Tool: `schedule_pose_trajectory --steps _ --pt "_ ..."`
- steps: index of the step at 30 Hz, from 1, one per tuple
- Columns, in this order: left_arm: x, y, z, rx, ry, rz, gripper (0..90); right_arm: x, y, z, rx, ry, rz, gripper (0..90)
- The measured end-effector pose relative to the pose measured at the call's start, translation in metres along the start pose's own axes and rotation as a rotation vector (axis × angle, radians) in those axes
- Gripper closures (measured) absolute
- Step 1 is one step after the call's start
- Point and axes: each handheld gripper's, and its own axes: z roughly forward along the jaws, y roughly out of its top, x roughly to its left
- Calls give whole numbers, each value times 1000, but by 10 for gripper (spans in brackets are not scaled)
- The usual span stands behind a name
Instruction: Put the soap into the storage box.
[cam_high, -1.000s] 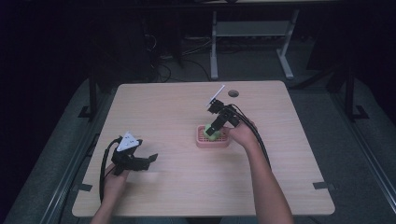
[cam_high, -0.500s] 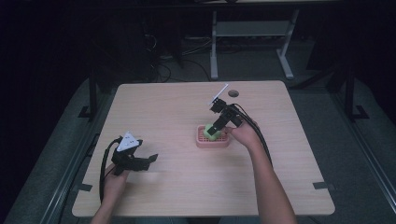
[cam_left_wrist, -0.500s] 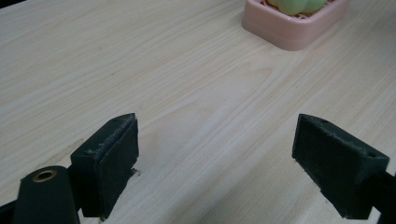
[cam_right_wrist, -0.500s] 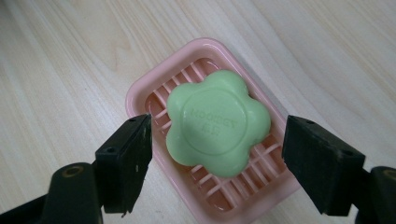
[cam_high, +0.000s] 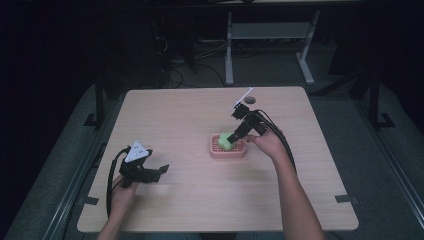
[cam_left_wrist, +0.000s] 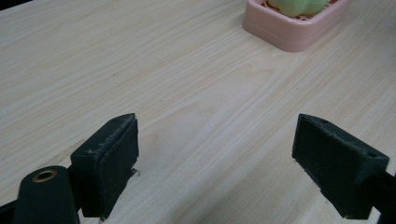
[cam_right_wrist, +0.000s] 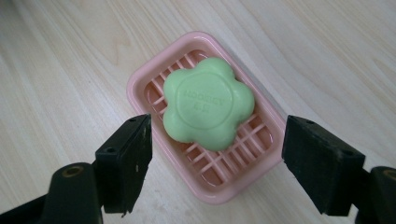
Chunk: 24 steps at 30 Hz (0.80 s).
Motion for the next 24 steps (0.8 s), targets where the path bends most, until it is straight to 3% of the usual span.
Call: schedule_pose_trajectory --steps 24 --pt "-1 0 1 -3 1 -4 144 -6 -19 -25 -32 -9 31 230"
